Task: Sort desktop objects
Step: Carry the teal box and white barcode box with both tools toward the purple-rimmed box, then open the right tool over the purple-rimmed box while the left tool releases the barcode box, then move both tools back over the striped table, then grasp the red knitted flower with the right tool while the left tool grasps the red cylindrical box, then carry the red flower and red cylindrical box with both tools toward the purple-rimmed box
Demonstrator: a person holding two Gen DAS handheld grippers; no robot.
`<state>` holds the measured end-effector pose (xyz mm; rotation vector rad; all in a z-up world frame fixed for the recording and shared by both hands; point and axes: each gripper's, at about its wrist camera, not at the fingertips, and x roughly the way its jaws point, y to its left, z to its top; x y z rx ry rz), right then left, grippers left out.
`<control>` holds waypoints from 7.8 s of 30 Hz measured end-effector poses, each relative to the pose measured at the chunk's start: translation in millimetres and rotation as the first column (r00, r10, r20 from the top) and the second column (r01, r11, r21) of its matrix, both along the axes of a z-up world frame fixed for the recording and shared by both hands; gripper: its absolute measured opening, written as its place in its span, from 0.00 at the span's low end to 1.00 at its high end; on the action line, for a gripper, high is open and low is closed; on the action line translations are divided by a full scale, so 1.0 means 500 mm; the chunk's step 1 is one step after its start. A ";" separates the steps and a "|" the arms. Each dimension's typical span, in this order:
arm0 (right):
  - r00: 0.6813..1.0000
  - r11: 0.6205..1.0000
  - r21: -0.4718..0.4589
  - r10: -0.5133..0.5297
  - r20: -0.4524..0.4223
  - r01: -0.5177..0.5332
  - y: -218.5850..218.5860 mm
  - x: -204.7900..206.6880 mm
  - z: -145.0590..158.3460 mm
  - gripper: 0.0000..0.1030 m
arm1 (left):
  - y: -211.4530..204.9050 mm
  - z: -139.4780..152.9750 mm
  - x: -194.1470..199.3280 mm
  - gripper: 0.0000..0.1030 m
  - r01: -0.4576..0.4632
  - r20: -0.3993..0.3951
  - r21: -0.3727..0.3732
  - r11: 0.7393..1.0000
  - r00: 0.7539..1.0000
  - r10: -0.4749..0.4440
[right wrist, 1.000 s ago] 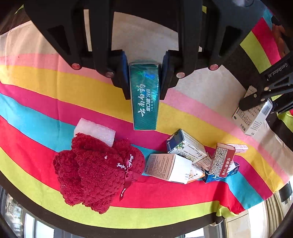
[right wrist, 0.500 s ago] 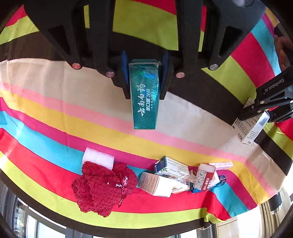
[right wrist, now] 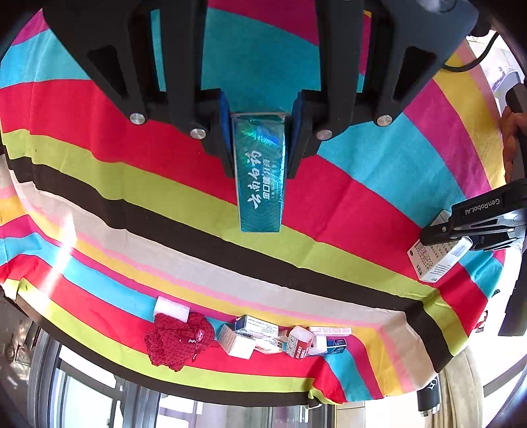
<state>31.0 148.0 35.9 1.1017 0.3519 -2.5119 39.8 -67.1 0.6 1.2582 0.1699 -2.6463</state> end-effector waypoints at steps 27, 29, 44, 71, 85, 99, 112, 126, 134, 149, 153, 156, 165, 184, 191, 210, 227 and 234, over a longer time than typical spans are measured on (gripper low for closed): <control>0.985 0.988 -0.005 0.155 -0.079 -0.156 -0.115 0.184 0.041 0.31 | -0.092 0.027 0.254 0.39 -0.105 -0.060 0.095 0.990 0.992 0.111; 0.980 0.984 0.002 0.177 -0.085 -0.178 -0.130 0.193 0.044 0.31 | -0.106 0.031 0.275 0.39 -0.126 -0.070 0.097 0.987 0.989 0.133; 0.918 0.922 0.072 0.385 -0.092 -0.380 -0.284 0.258 0.047 0.31 | -0.190 -0.008 0.415 0.39 -0.300 -0.099 0.150 0.942 0.943 0.316; 0.481 0.467 0.125 0.865 0.142 -0.876 -0.671 0.537 -0.083 0.31 | -0.493 -0.077 0.640 0.40 -0.696 0.002 0.145 0.703 0.711 0.703; 0.372 0.373 0.043 0.899 0.230 -0.927 -0.699 0.599 -0.140 0.43 | -0.527 -0.133 0.695 0.63 -0.788 0.102 0.108 0.606 0.616 0.782; 0.632 0.646 -0.070 0.760 0.152 -0.760 -0.610 0.426 -0.060 0.57 | -0.460 -0.094 0.589 0.76 -0.715 0.059 0.071 0.695 0.699 0.713; 0.889 0.881 -0.138 0.457 -0.004 -0.453 -0.370 0.200 0.039 0.74 | -0.304 0.006 0.353 0.81 -0.433 0.021 0.060 0.899 0.901 0.433; 0.995 0.978 -0.207 0.045 0.087 -0.026 -0.066 -0.138 0.028 0.76 | -0.112 0.032 -0.247 0.83 -0.035 0.006 0.234 0.972 0.999 0.035; 0.988 0.968 -0.224 -0.086 0.131 0.114 0.045 -0.260 0.031 0.76 | -0.046 0.016 -0.464 0.83 -0.047 -0.053 0.204 0.978 0.997 0.058; 0.982 0.945 -0.273 -0.190 -0.017 0.178 0.089 -0.490 0.074 0.81 | -0.008 -0.016 -0.568 0.28 0.005 -0.099 0.113 0.994 0.995 0.006; 0.985 0.956 -0.247 -0.171 -0.026 0.159 0.063 -0.574 0.076 0.85 | -0.004 -0.012 -0.552 0.28 0.032 -0.118 0.106 0.994 0.993 -0.019; 0.989 0.971 -0.196 -0.145 -0.013 0.140 0.032 -0.616 0.057 0.85 | -0.005 -0.009 -0.538 0.28 0.040 -0.133 0.109 0.993 0.991 -0.025; 0.993 0.993 -0.112 -0.042 -0.107 0.030 -0.030 -0.525 0.060 0.33 | -0.008 -0.011 -0.491 0.28 0.063 -0.127 0.126 0.990 0.991 -0.047; 0.998 0.969 -0.246 -0.030 -0.061 0.014 0.050 -0.195 0.076 0.33 | 0.049 0.030 -0.208 0.28 0.116 -0.114 0.122 0.986 0.988 -0.102; 0.999 0.953 -0.302 -0.034 -0.027 0.025 0.046 -0.091 0.065 0.33 | 0.045 0.020 -0.117 0.28 0.096 -0.115 0.137 0.986 0.990 -0.080; 0.996 0.949 -0.306 0.071 -0.046 -0.082 -0.014 0.116 0.055 0.33 | 0.011 -0.002 0.070 0.28 0.018 -0.088 0.163 0.986 0.996 -0.004; 0.966 0.938 -0.230 0.249 -0.072 -0.259 -0.143 0.215 0.064 0.33 | -0.091 -0.016 0.242 0.29 -0.111 -0.087 0.150 0.983 0.988 0.125; 0.914 0.897 -0.176 0.402 -0.061 -0.406 -0.252 0.257 0.053 0.33 | -0.203 -0.027 0.324 0.29 -0.255 -0.089 0.193 0.948 0.957 0.275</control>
